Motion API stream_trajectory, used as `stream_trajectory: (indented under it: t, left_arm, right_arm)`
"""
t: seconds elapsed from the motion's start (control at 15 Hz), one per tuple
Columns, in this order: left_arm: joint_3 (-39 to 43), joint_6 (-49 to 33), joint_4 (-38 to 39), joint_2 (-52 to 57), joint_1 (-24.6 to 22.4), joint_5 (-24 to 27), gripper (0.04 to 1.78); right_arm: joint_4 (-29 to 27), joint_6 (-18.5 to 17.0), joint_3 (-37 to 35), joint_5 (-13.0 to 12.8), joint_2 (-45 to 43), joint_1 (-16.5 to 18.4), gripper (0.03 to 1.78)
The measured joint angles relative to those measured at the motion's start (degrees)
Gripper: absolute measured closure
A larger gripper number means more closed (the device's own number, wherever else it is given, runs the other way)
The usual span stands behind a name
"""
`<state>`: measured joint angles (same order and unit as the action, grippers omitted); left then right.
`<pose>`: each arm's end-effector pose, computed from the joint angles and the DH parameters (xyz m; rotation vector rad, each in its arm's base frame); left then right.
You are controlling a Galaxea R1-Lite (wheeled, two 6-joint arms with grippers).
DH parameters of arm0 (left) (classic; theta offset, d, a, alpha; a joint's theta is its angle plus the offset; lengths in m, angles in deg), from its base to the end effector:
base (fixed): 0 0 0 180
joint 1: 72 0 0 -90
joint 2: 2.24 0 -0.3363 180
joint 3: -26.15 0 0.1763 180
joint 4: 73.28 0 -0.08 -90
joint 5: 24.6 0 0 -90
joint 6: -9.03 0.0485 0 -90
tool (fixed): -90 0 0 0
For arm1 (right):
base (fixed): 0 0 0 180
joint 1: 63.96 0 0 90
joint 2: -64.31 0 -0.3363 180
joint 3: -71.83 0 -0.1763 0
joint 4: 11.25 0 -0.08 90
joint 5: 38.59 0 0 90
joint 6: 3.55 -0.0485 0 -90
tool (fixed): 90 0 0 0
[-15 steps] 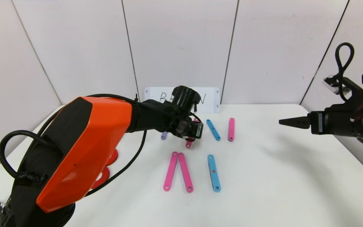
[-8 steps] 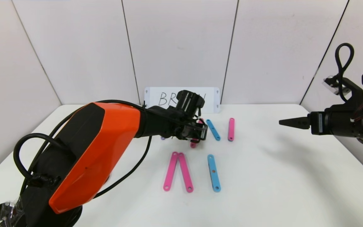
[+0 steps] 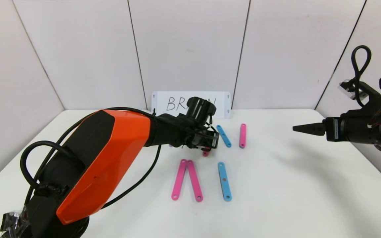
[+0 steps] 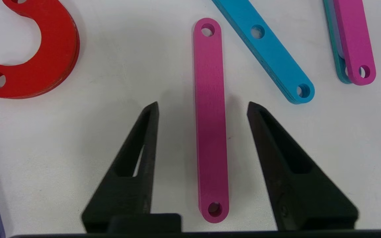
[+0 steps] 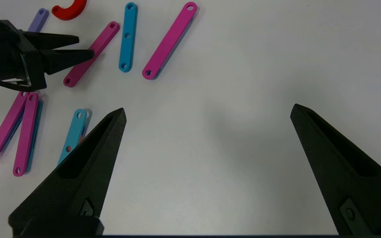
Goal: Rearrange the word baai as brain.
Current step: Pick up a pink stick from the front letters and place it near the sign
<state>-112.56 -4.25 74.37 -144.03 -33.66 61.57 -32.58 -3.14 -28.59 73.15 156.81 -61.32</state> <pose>0.4294 -0.3355 0.1241 0.0073 0.6475 -0.5100 0.2904 0.0046 0.2262 0.1199 0.5857 0.3254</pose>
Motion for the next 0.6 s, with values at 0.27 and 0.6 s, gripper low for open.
stream_trajectory:
  t: [0.27,0.6]
  left_arm:
    - [0.0,-0.1,0.6,0.4,-0.1,0.0,0.28]
    - [0.2,0.0,-0.2,3.0,-0.9,-0.3,0.08]
  right_arm:
    - [0.0,0.0,0.0,0.0,0.0,0.0,0.07]
    - [0.0,-0.1,0.0,0.1,0.0,0.0,0.07]
